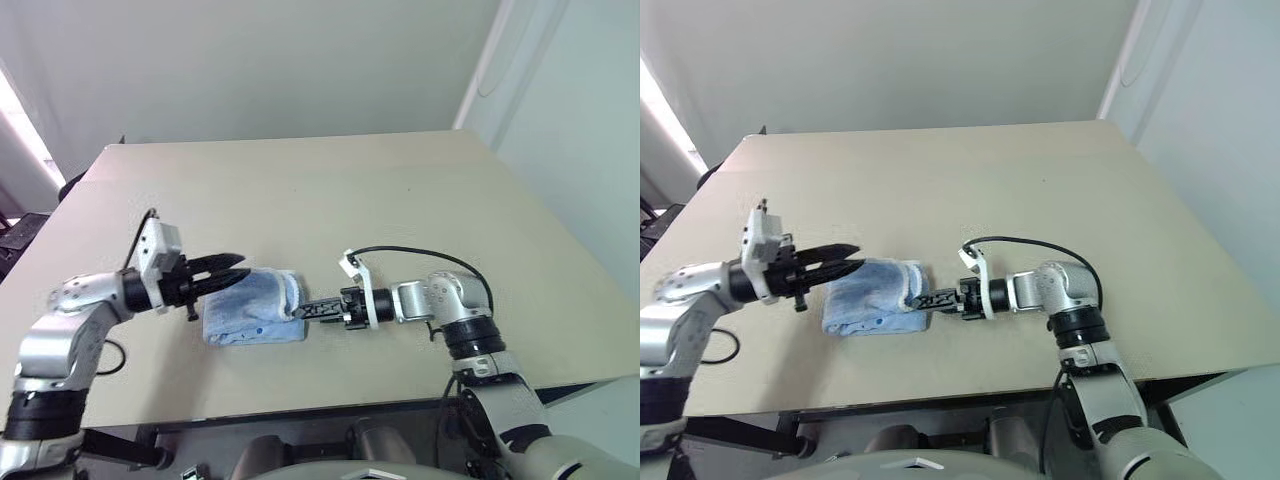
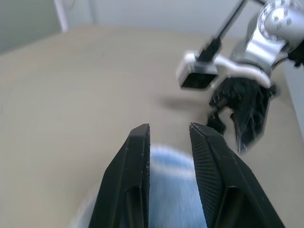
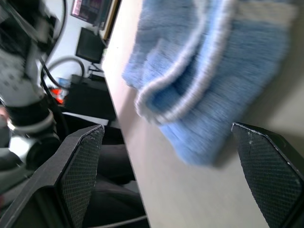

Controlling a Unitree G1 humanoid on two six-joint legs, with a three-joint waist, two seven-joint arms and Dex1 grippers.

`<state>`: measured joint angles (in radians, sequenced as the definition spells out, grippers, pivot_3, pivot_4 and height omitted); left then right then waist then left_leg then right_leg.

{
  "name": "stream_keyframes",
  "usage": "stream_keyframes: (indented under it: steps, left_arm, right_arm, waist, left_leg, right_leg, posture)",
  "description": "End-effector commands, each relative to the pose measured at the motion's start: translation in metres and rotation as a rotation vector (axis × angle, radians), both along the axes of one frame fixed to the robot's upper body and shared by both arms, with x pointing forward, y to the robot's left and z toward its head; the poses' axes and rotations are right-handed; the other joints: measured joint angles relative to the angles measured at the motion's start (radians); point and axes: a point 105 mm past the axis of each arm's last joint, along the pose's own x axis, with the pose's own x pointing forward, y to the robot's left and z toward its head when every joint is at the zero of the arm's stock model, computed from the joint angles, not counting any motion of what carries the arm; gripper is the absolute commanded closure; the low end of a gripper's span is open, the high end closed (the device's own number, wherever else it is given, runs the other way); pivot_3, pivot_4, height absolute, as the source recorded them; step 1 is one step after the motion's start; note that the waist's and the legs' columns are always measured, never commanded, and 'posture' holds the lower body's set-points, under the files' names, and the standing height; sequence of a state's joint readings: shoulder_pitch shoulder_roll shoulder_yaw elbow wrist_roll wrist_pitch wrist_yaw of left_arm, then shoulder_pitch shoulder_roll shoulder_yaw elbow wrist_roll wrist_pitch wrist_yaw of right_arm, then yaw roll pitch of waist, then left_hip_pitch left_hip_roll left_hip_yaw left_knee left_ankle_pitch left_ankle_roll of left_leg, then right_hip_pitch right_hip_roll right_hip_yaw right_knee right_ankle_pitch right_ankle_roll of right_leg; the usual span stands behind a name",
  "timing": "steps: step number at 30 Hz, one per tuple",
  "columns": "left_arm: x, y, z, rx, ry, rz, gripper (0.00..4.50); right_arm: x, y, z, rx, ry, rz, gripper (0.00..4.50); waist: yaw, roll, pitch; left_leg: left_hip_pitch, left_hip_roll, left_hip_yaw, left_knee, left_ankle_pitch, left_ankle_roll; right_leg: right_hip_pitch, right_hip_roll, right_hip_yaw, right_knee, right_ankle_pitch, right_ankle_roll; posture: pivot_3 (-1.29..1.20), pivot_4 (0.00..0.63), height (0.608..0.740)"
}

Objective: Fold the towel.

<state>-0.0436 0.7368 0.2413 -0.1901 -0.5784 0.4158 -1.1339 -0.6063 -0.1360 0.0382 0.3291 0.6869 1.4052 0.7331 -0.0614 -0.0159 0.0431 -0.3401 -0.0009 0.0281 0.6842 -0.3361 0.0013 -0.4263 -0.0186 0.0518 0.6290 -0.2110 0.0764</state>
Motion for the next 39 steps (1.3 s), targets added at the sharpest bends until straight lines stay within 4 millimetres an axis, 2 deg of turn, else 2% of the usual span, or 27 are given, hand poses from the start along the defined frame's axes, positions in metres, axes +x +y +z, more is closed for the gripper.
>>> stream_keyframes:
  steps: [1,5,9,15,20,26,28,30,33,39]
  left_arm:
    - [-0.006,0.005,0.012,0.018,-0.047,0.032,3.12]
    - [-0.016,0.003,0.01,0.009,-0.047,0.071,3.12]
    - [-0.02,0.0,0.011,-0.004,-0.055,0.09,3.12]
    - [-0.02,0.007,0.008,0.017,-0.055,0.126,3.12]
    - [-0.017,0.011,0.009,0.031,-0.066,0.145,3.07]
    - [-0.011,0.017,0.01,0.044,-0.079,0.163,3.07]
    - [-0.009,0.019,0.01,0.049,-0.083,0.167,3.07]
    - [-0.007,0.02,0.011,0.05,-0.089,0.173,3.07]
    - [-0.003,0.024,0.012,0.056,-0.099,0.192,3.07]
    - [0.006,0.046,0.027,-0.022,-0.118,0.291,3.07]
  right_arm:
    - [0.009,0.011,0.004,0.001,-0.021,-0.02,0.0]
    - [0.011,0.027,-0.005,-0.009,0.024,-0.027,0.0]
    - [0.018,0.041,-0.004,0.009,0.047,-0.053,0.0]
    - [0.018,0.045,-0.009,-0.045,0.06,-0.037,0.0]
    - [0.015,0.041,-0.016,-0.109,0.053,-0.014,1.68]
    - [0.002,0.042,-0.014,-0.152,0.053,0.069,3.86]
    - [-0.001,0.042,-0.012,-0.157,0.054,0.081,4.46]
    - [0.0,0.044,-0.006,-0.123,0.052,0.08,4.46]
    - [0.009,0.048,0.02,0.012,0.05,0.044,4.46]
    - [0.041,0.05,0.067,0.183,0.004,-0.083,4.46]
  waist:
    - [-0.001,0.0,0.0]
    - [-0.012,0.0,0.0]
    - [-0.02,0.0,0.0]
    - [-0.04,0.0,0.0]
    - [-0.041,0.001,0.0]
    - [-0.041,0.001,0.0]
    - [-0.041,0.001,0.0]
    - [-0.041,0.002,0.001]
    - [-0.038,0.001,0.001]
    - [-0.041,0.003,0.002]
  left_leg:
    - [0.0,0.0,0.0,0.0,0.0,0.0]
    - [0.0,-0.001,0.0,0.0,0.0,0.0]
    - [0.002,0.001,0.0,0.0,0.0,0.0]
    - [0.002,0.005,-0.001,0.0,0.0,0.0]
    - [0.002,0.007,-0.001,-0.001,0.0,0.0]
    - [0.001,0.006,0.0,-0.002,0.0,0.0]
    - [0.001,0.007,0.0,-0.002,0.0,0.0]
    - [0.001,0.007,0.0,-0.002,0.0,0.0]
    - [0.0,0.007,-0.001,-0.002,0.0,0.0]
    - [-0.001,0.007,-0.001,-0.002,0.0,0.0]
  right_leg:
    - [0.0,-0.001,0.0,0.0,0.0,0.0]
    - [0.0,-0.001,0.0,0.0,0.0,-0.001]
    - [0.0,-0.001,0.0,0.001,0.0,-0.002]
    - [0.0,0.006,0.0,0.001,0.0,-0.005]
    - [0.0,0.008,-0.001,0.0,-0.001,-0.006]
    - [-0.001,0.007,-0.001,-0.002,-0.001,-0.007]
    - [-0.001,0.007,-0.001,-0.002,-0.001,-0.007]
    - [-0.001,0.007,-0.001,-0.002,-0.001,-0.006]
    - [-0.001,0.007,-0.001,-0.002,-0.001,-0.006]
    - [-0.003,0.007,-0.001,-0.002,0.001,-0.004]
  posture:
    - [0.0,0.0,0.74]
    - [0.0,0.0,0.74]
    - [0.0,0.0,0.74]
    - [0.0,0.0,0.74]
    - [0.0,0.0,0.74]
    - [0.0,0.0,0.74]
    - [0.0,0.0,0.74]
    - [0.0,0.0,0.74]
    - [0.0,0.0,0.74]
    - [0.0,0.0,0.74]
